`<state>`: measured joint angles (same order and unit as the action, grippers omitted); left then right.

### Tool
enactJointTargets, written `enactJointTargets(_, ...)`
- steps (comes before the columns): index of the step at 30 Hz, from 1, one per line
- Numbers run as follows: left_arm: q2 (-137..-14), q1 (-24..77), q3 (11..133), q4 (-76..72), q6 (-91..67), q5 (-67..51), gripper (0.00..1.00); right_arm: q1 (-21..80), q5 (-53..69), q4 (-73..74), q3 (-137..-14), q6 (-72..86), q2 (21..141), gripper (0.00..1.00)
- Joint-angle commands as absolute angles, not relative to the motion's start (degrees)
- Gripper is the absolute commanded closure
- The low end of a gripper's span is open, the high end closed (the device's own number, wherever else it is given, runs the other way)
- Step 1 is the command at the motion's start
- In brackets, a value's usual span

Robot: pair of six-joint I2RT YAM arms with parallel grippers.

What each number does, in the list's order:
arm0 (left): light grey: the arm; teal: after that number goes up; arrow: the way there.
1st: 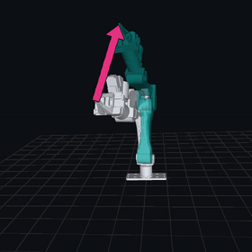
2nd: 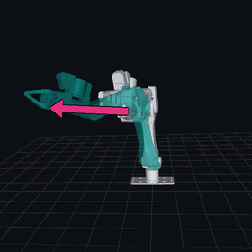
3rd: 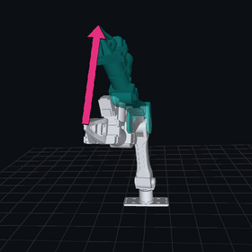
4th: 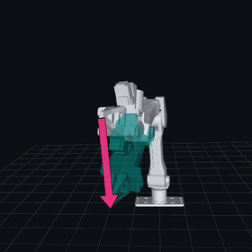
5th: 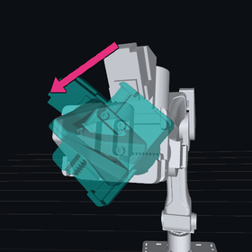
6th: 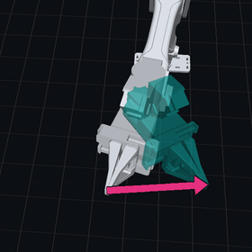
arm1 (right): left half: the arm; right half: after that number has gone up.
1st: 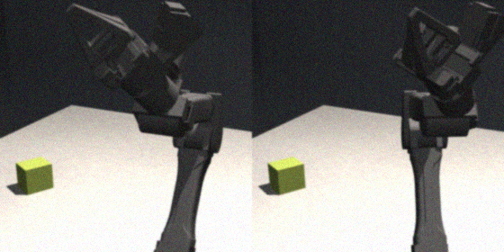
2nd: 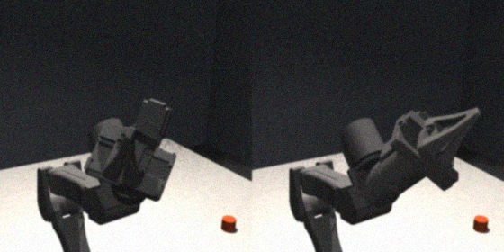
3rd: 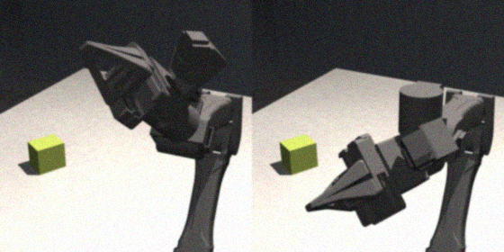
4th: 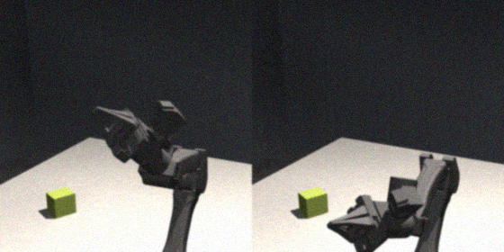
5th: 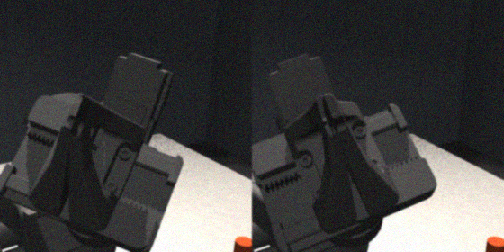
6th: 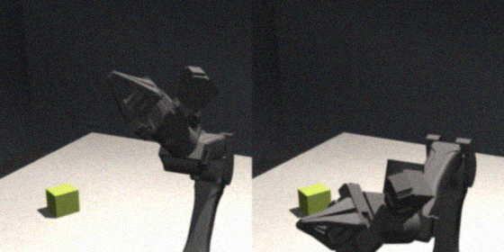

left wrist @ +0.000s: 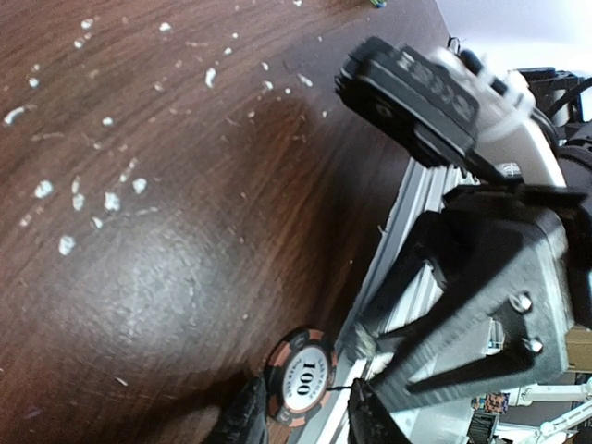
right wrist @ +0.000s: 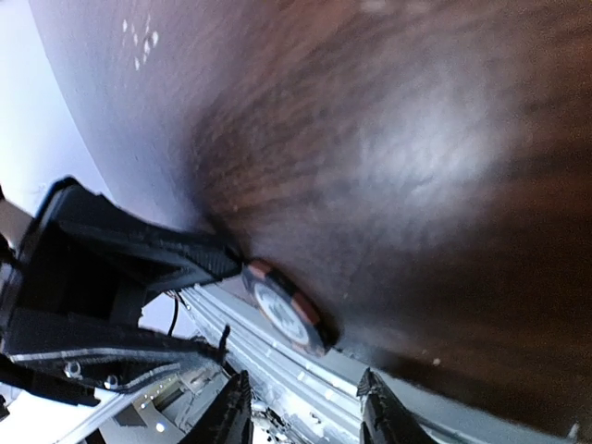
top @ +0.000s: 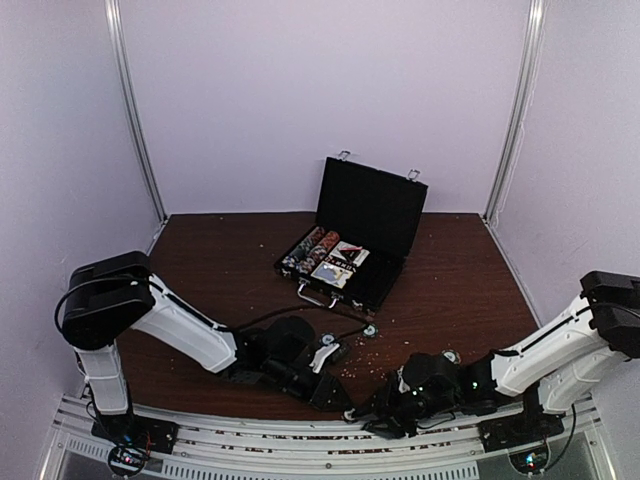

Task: Pack up texas hold em set
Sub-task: Pick up the poker chip from the corner of the board.

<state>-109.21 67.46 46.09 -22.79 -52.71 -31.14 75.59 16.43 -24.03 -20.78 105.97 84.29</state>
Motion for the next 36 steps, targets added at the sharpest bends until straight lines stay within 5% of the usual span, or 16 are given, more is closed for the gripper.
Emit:
enactJointTargets(1,-110.65,68.29,46.05,-23.21,-53.38,-31.54,0.69,76.26,11.19,-25.18,-19.9,107.85,86.73,0.6)
enactJointTargets(14,-110.16,68.97,45.3,-23.49,-53.68,-32.03,0.69,77.1,4.45,-32.0,-19.74,110.46,92.84,0.66)
enactJointTargets(23,-108.84,69.59,44.06,-23.56,-54.05,-32.55,0.7,77.08,-0.17,-34.19,-20.32,111.05,92.51,0.86)
enactJointTargets(36,-107.96,70.62,44.38,-24.1,-55.4,-32.8,0.71,77.02,-4.39,-34.22,-21.22,108.23,88.65,0.98)
